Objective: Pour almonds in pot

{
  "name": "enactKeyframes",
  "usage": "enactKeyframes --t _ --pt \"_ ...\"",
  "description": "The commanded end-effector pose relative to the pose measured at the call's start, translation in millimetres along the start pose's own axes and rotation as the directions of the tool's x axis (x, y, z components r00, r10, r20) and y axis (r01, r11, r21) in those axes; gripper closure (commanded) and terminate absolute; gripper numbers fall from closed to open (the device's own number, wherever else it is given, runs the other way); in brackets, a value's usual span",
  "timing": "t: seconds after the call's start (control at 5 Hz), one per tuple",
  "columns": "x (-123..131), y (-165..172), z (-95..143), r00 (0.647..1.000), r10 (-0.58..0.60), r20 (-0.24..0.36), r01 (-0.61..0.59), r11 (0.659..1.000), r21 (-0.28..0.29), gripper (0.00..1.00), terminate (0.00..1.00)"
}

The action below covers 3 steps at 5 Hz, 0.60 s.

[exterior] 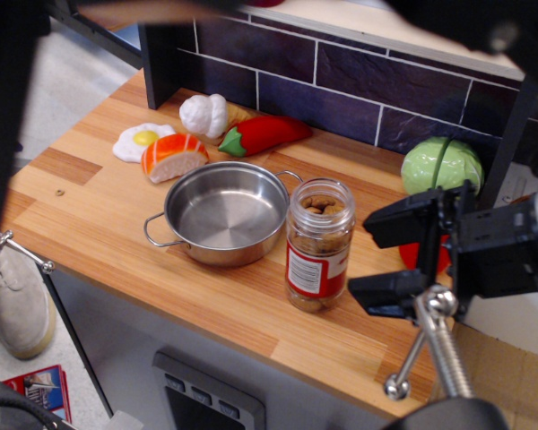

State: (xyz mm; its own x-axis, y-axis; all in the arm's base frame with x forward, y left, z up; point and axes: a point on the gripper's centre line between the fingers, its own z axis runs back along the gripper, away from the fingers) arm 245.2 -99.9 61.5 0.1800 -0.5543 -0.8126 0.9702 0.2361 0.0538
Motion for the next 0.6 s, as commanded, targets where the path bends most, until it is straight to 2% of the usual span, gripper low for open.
enactKeyframes --t 0.0,0.4 --pt "-13.3 16.0 -7.8 0.999 0.015 -0.040 -0.014 0.999 0.029 0.00 0.00" --pt "-13.4 20.0 -26.1 0.994 0.028 -0.109 -0.025 0.999 0.029 0.00 0.00"
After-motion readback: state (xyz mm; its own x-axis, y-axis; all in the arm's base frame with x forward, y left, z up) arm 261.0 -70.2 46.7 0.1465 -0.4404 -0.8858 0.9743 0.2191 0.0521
